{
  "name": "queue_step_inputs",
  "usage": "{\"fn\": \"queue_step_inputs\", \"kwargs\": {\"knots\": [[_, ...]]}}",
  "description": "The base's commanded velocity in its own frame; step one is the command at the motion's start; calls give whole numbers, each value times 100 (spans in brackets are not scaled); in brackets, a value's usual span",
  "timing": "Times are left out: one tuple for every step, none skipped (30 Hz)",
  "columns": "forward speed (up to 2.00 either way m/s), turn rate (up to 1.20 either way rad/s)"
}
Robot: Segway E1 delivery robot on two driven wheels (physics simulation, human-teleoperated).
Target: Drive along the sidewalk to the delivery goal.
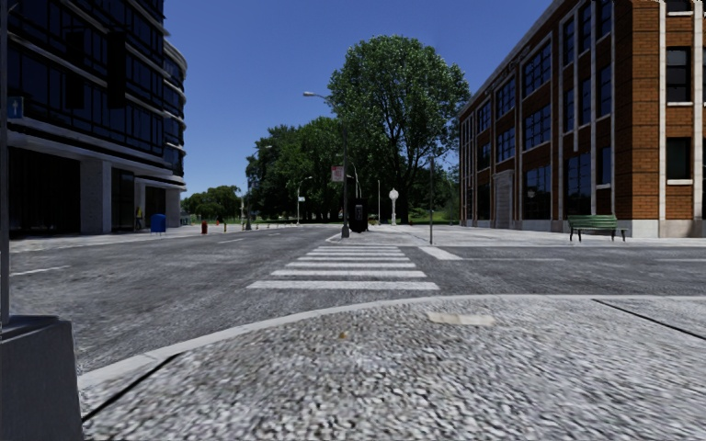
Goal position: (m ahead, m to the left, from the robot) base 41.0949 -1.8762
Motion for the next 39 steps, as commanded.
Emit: {"fn": "queue_step_inputs", "kwargs": {"knots": [[199, 0], [199, 0], [199, 0], [199, 0], [199, 0], [199, 0], [199, 0], [199, 0], [199, 0], [199, 0], [199, 0], [199, 0], [199, 0], [199, 0], [199, 0], [199, 0], [199, 0], [199, 0], [199, 0], [199, 0], [199, 0], [199, 0], [199, 0], [199, 0], [199, 0], [199, 0], [199, 0], [199, 0], [199, 0], [199, 0], [199, 0], [199, 0], [199, 0], [199, 0], [199, 0], [199, 0], [199, 0], [199, 0], [199, 0]]}}
